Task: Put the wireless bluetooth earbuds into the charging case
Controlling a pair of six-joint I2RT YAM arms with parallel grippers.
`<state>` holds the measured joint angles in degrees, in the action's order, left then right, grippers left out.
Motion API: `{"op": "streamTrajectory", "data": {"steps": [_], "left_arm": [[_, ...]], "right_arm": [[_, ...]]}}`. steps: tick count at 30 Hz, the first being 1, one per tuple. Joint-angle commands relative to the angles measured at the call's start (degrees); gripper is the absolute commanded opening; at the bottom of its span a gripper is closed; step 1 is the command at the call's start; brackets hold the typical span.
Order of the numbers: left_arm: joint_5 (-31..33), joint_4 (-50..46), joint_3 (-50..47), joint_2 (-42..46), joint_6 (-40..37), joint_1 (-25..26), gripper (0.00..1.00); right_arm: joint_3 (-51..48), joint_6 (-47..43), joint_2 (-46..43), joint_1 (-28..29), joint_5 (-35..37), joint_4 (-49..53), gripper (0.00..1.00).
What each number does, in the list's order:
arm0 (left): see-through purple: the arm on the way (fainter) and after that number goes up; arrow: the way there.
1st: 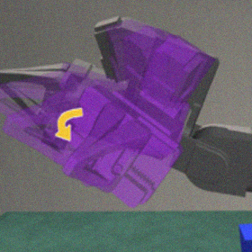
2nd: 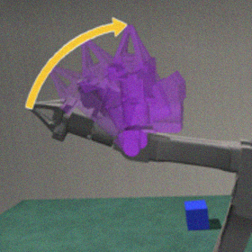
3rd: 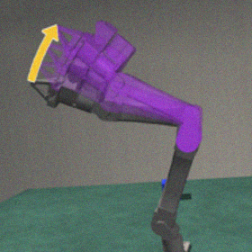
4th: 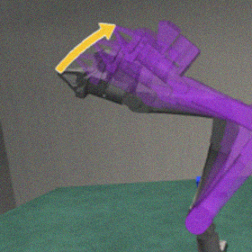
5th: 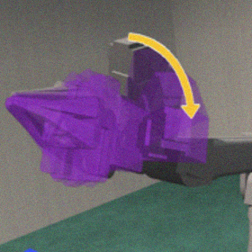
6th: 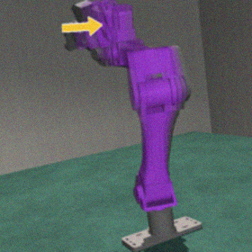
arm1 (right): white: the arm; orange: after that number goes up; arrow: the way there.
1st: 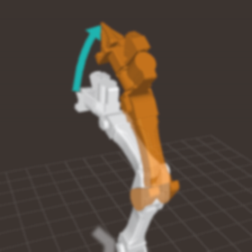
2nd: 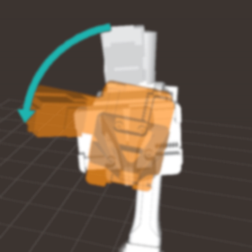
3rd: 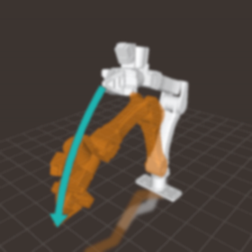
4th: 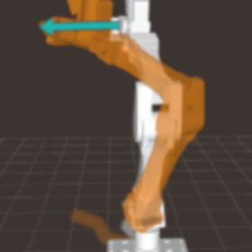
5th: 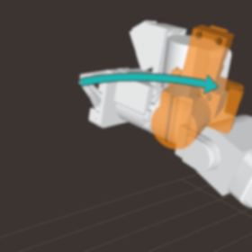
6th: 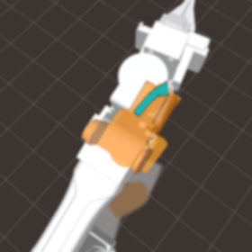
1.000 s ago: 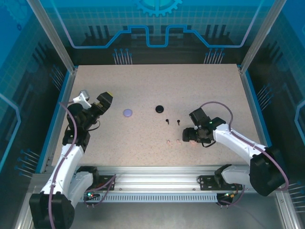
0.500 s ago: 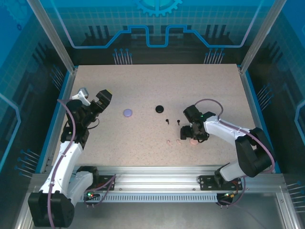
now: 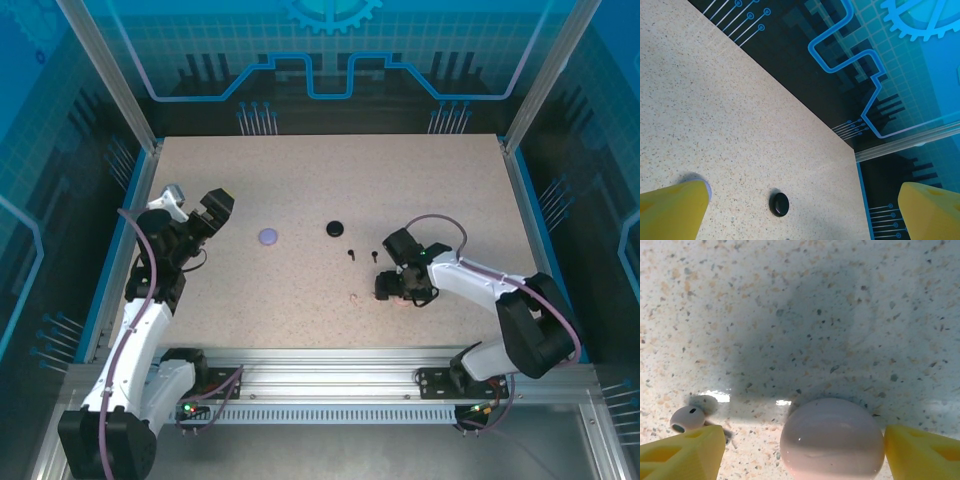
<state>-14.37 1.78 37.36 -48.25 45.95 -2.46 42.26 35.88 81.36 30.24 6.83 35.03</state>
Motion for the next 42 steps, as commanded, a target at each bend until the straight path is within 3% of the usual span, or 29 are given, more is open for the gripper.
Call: {"op": "streamTrajectory", "data": {"steps": [1, 5, 14, 22, 42], "left_arm": [[-1.3, 0.8, 1.0, 0.7, -1.9, 0.0, 0.99], [-2.2, 1.2, 1.0, 0.3, -1.8, 0.0, 0.99], [-3.9, 1.7, 1.1, 0.3, -3.5, 0.0, 0.99], [-5.0, 1.3, 1.9, 0.4, -5.0, 0.0, 0.99], [-6.8, 3.0, 1.4, 0.2, -3.1, 0.0, 0.99]], "right_arm": [[-1.2, 1.2, -2.6, 1.0, 0.9, 1.3, 0.83], [-0.3, 1.5, -4.3, 1.0, 4.8, 3.9, 0.83], [2.9, -1.0, -0.2, 1.9, 5.6, 5.4, 0.8], [3.4, -0.9, 2.9, 2.9, 7.5, 4.9, 0.71], [2.2, -0.5, 6.7, 3.3, 6.4, 2.6, 0.57]]}}
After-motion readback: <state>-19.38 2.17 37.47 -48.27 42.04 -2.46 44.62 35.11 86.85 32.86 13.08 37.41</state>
